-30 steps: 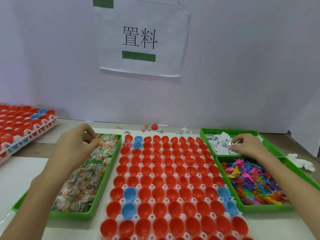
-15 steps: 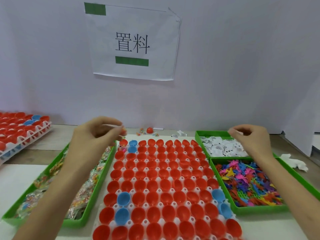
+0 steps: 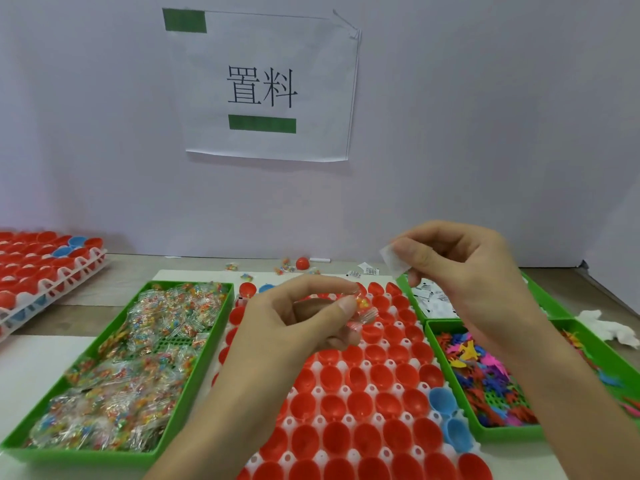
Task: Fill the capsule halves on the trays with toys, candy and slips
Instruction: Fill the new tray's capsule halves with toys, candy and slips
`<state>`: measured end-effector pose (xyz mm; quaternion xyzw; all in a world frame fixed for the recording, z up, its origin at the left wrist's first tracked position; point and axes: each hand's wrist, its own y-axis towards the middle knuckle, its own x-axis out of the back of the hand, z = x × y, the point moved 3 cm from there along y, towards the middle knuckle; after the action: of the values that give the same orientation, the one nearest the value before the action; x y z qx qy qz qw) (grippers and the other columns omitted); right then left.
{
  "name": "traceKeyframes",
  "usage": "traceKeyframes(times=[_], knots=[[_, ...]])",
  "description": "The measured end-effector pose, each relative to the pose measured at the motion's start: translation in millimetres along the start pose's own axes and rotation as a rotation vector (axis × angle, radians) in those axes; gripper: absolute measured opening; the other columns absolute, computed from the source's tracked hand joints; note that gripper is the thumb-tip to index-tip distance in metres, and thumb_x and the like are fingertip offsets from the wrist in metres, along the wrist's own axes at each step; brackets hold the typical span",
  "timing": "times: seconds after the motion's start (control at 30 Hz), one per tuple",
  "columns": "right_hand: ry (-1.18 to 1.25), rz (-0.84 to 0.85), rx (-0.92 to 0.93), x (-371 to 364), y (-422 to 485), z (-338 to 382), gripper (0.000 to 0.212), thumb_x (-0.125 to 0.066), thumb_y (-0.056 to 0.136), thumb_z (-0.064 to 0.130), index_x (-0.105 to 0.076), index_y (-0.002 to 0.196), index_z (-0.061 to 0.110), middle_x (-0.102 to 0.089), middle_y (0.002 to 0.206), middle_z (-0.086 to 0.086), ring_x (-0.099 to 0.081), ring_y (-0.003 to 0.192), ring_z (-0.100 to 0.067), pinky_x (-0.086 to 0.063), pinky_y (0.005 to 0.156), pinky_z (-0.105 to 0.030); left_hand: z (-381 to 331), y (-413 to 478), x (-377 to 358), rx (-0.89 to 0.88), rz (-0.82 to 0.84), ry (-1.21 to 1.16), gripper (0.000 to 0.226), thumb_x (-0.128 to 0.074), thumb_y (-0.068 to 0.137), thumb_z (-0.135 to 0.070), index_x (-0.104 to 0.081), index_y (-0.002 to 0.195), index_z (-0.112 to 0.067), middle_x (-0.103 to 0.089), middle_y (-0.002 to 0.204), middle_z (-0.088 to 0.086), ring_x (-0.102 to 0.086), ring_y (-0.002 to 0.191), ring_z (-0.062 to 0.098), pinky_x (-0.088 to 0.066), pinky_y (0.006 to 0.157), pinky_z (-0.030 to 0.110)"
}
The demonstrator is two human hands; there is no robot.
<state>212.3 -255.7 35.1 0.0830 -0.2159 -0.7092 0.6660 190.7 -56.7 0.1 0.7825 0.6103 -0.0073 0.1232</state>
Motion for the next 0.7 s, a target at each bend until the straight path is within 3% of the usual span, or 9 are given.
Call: traceKeyframes(times=[0.1,0.23,0.37,0.47,0.7], knots=[[-0.036,0.166,-0.033,-5,-8,14,0.028,-0.075,0.064,0.051,-0.079,0.08,0.028,-0.073,0.072,0.002,-0.066,0.062,-0.009,-0.057,0.063,-0.021,4,-2,-3,0.002,-0.042,0.035,0.029,-0.076,0.063,-0.041,-0.08,0.091,-0.032,-0.076,0.073,0.004,-0.074,0.07,0.017,-0.058,0.071,0.022],[-0.114,0.292,-0.047,-14,-15,19,0.014,-0.076,0.073,0.037,-0.081,0.084,0.028,-0.077,0.08,0.003,-0.073,0.073,-0.014,-0.059,0.066,-0.024,3,-4,-5,-0.023,-0.024,0.07,0.031,-0.074,0.067,-0.036,-0.078,0.097,-0.041,-0.079,0.084,0.003,-0.076,0.078,0.016,-0.057,0.074,0.018],[-0.181,0.226,-0.018,-17,-16,19,0.005,-0.079,0.081,0.023,-0.08,0.085,0.026,-0.077,0.081,0.009,-0.074,0.076,-0.008,-0.057,0.067,-0.018,1,-4,-7,-0.016,0.037,0.106,0.035,-0.084,0.068,-0.034,-0.075,0.1,-0.045,-0.079,0.087,0.002,-0.076,0.086,0.016,-0.059,0.08,0.022],[-0.205,0.181,0.039,-21,-19,20,0.01,-0.082,0.08,0.021,-0.077,0.086,0.026,-0.076,0.079,0.009,-0.074,0.073,-0.01,-0.058,0.066,-0.02,2,-5,-8,-0.03,0.024,0.074,0.025,-0.082,0.073,-0.033,-0.077,0.098,-0.035,-0.079,0.088,0.006,-0.076,0.086,0.021,-0.059,0.081,0.023],[-0.131,0.098,0.082,-14,-11,13,0.007,-0.082,0.08,0.017,-0.077,0.081,0.022,-0.075,0.073,0.006,-0.068,0.061,-0.008,-0.053,0.061,-0.016,3,-2,-1,-0.042,-0.114,-0.012,0.017,-0.075,0.067,-0.026,-0.08,0.084,-0.024,-0.077,0.08,0.009,-0.076,0.076,0.024,-0.059,0.068,0.021]])
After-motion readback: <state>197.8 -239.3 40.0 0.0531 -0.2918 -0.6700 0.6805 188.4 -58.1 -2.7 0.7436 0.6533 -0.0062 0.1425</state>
